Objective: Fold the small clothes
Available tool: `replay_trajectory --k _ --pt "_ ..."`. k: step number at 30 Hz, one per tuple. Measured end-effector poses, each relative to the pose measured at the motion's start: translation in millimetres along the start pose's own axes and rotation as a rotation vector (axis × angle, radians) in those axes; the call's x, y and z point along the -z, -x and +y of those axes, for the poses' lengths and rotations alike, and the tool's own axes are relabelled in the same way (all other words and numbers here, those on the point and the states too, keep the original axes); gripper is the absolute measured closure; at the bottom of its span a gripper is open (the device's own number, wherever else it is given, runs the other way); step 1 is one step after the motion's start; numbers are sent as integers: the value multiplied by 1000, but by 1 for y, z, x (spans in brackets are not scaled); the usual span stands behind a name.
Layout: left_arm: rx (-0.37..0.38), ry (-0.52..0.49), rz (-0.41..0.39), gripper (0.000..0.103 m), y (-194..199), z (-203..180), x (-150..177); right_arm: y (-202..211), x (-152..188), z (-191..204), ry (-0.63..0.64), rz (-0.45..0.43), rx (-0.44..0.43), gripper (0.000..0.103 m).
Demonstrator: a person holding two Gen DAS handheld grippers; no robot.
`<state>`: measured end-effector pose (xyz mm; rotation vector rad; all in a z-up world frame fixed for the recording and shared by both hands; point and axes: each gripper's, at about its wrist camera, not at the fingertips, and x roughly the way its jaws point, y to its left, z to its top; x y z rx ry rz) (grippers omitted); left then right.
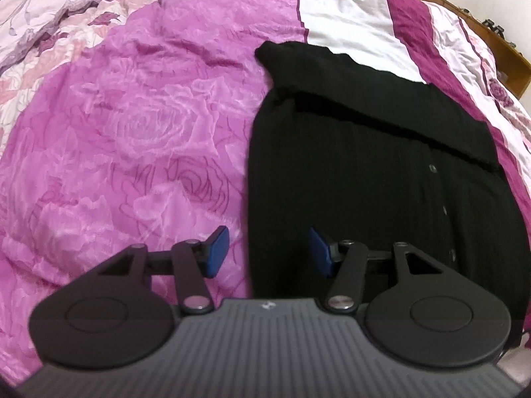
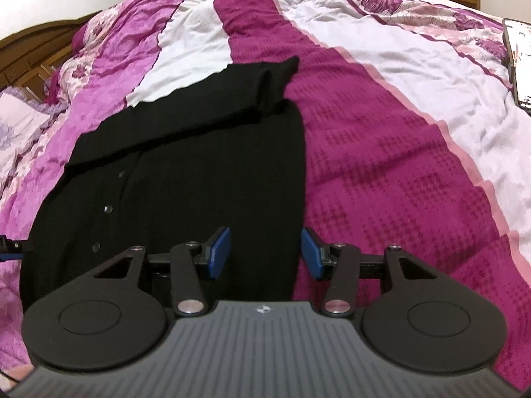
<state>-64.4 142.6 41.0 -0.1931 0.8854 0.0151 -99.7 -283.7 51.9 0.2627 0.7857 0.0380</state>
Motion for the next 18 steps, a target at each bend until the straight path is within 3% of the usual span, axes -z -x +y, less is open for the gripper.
replay_trajectory --k 18 --pt "1 -31 88 48 3 -3 24 2 17 -1 35 79 -21 48"
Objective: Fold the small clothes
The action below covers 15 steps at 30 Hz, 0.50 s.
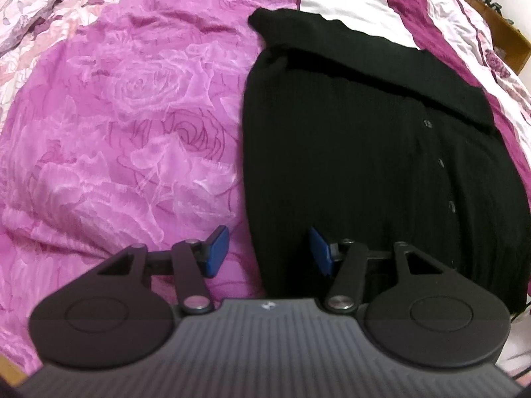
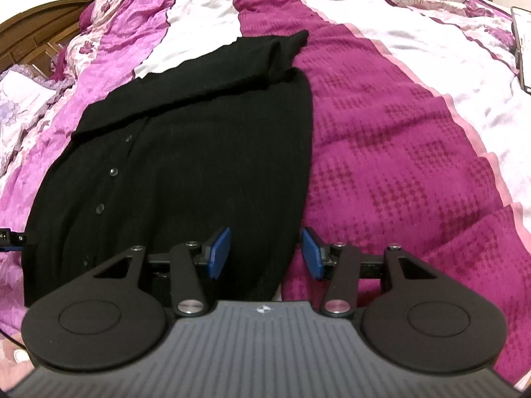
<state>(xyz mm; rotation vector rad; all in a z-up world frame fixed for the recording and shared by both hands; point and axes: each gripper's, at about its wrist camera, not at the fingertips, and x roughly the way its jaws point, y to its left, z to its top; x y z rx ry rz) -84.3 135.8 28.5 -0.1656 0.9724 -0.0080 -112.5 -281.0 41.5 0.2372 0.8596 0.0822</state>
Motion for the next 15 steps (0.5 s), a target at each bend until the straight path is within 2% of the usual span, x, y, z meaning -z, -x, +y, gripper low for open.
replay_trajectory --k 3,9,15 --pt "17 15 7 48 1 1 2 -2 1 -1 -1 18 -15 48" --pt "128 59 36 47 -3 1 7 -8 1 -8 -44 29 -53 48" --pt "159 59 21 48 -4 -1 10 -10 3 -13 -66 23 -90 47"
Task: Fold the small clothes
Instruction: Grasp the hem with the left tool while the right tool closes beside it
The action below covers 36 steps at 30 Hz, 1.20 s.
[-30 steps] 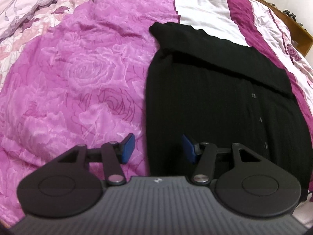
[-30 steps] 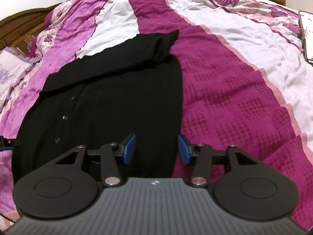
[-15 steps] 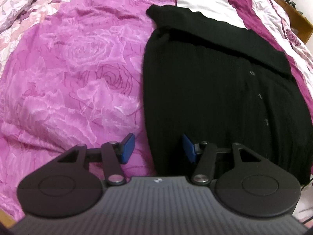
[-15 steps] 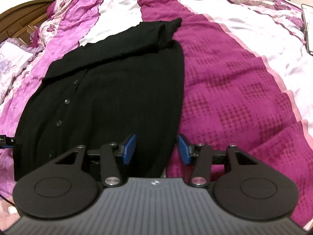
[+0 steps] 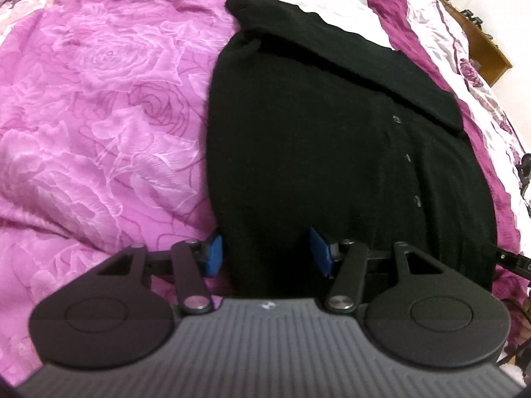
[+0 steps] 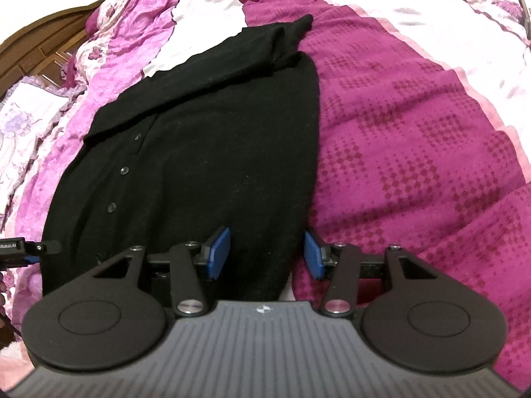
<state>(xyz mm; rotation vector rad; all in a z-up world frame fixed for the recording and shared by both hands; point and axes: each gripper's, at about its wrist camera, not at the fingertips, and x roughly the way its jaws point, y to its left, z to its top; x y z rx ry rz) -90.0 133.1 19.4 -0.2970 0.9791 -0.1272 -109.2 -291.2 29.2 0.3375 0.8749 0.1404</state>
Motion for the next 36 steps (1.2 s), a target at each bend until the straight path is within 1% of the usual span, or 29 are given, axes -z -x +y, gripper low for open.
replay_trajectory --k 9,11,13,14,15,17,18,19,21,22,27,31,36 --pt "16 -14 -26 49 -2 1 1 0 3 0 -4 -25 -18 47" --pt "18 -30 -32 54 -1 -1 2 1 4 1 0 -28 -21 49" --pt "33 -42 -35 64 0 -4 2 1 5 2 6 -31 -22 52" --pt "39 -45 -36 65 0 -5 2 2 6 3 9 -33 -24 54" --pt "40 -45 -39 67 0 -6 1 2 6 3 7 -35 -29 58" --pt "46 -37 -47 75 -1 -5 1 2 6 2 0 -39 -39 66" --pt "48 -30 -55 82 -1 -3 1 3 7 2 -5 -44 -42 74" --pt "56 -23 -63 88 0 -2 1 4 7 1 -10 -50 -43 83" --pt "71 -7 -78 92 1 1 -1 5 5 -2 -24 -62 -51 91" --pt "79 1 -86 93 2 1 -1 6 4 -3 -31 -70 -60 94" --pt "111 23 -129 94 10 -1 -5 15 0 -1 -39 -136 -90 98" --pt "148 6 -191 94 22 -9 -13 23 -8 0 -51 -196 -109 99" --pt "163 -16 -259 94 29 -19 -29 27 -24 0 -57 -270 -121 100"
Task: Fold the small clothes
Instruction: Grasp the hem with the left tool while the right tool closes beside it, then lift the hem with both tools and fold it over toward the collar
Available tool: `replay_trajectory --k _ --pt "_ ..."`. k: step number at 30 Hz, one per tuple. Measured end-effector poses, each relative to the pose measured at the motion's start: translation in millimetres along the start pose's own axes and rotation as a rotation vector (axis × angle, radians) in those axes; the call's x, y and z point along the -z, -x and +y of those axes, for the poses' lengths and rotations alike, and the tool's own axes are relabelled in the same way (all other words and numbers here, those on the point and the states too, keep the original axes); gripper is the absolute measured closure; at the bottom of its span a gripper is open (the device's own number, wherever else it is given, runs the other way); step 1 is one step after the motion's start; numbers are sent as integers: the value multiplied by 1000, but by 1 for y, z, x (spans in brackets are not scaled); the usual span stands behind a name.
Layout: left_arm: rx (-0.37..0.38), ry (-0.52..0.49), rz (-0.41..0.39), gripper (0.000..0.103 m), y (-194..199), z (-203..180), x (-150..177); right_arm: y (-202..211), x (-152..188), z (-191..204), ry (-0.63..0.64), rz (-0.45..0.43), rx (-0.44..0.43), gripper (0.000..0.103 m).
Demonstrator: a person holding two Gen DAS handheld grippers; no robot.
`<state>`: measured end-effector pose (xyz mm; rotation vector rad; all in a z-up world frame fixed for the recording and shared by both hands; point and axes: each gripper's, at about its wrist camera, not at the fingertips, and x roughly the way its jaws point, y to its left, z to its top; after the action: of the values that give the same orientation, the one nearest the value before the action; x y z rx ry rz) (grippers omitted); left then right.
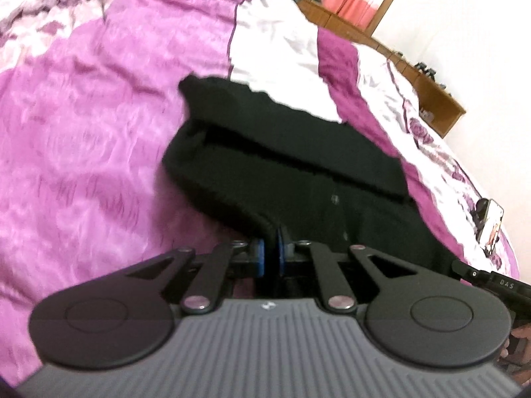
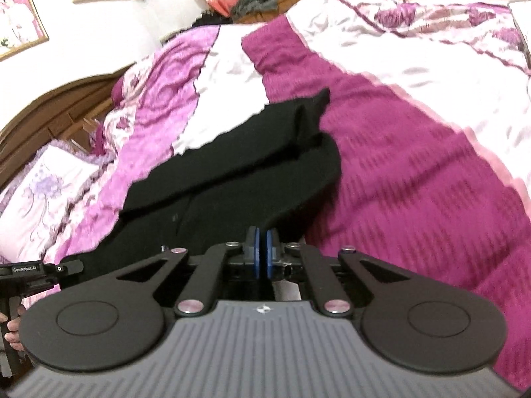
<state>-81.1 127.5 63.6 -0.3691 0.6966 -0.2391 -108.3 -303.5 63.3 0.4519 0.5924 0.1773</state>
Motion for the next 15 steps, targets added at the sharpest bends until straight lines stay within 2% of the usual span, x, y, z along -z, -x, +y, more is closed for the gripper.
replay_trajectory --k 5,7,10,14,15 --pt "-9 -28 -71 95 -4 -7 -20 -2 -21 0 0 -95 3 102" --pt "-28 -45 -93 95 -5 -8 -27 -6 -28 0 8 -102 3 102" --pt "-15 -18 -85 95 -9 -6 -35 -13 -34 0 1 -71 21 101" --pt "-33 -26 -62 95 -14 -5 -33 -13 -29 -5 -27 -26 62 99" --pt "-33 -23 -58 95 -15 -4 -32 -11 -26 -7 -35 -14 67 96"
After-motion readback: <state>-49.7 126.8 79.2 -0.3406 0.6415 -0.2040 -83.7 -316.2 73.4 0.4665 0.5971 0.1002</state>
